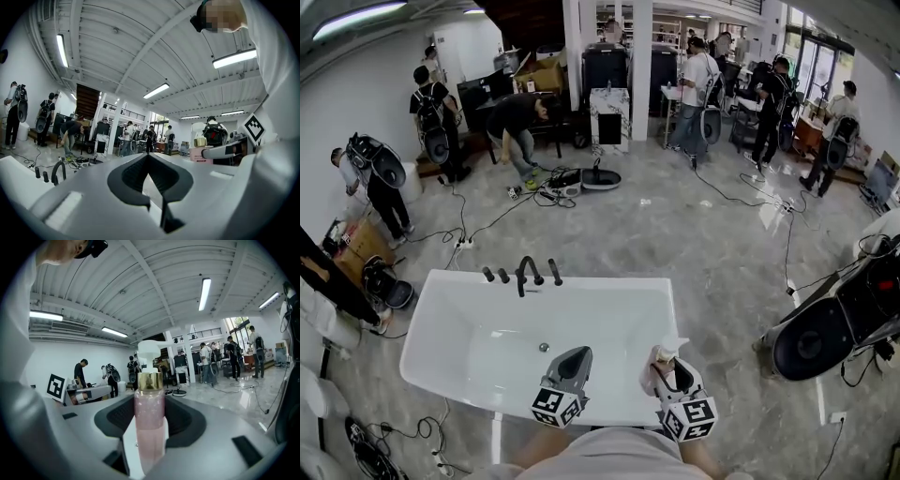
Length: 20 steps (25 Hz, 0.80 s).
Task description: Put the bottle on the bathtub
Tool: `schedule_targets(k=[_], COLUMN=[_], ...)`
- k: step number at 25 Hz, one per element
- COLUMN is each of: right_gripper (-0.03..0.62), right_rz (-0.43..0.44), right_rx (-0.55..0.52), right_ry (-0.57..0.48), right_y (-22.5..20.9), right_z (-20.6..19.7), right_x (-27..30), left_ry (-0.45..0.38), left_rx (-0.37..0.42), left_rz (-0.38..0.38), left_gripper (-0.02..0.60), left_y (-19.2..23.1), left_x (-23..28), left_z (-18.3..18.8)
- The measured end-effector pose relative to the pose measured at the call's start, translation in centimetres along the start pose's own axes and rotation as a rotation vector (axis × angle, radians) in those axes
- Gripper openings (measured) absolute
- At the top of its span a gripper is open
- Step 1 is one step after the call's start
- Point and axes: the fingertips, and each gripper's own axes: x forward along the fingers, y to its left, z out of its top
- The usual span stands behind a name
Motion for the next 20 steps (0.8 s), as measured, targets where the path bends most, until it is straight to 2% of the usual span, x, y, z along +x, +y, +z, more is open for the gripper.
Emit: schedule_targets(k=[10,17,20], right_gripper=[0.201,0.201,0.2], right_rz=[0.025,0.018,0.017], right_rx=[-0.002,-0.06,-0.042], right_ry=[0.055,0.096,0.14], right_y=[-2.2,-4.8,-5.7], right_z=[-1.2,-3.7,-5.8], right_x=[2.2,5.7,7.0], left_ry=[0.064,0.118,0.142], left_rx=[-0.027,-0.052,-0.073], left_rz=[0.046,0.081,0.093], left_gripper=[0.006,0.006,0.006], left_y=[1.1,2.8,3.4], left_x=[0.9,2.8,3.3], left_z=[-2.2,-6.0,-7.6])
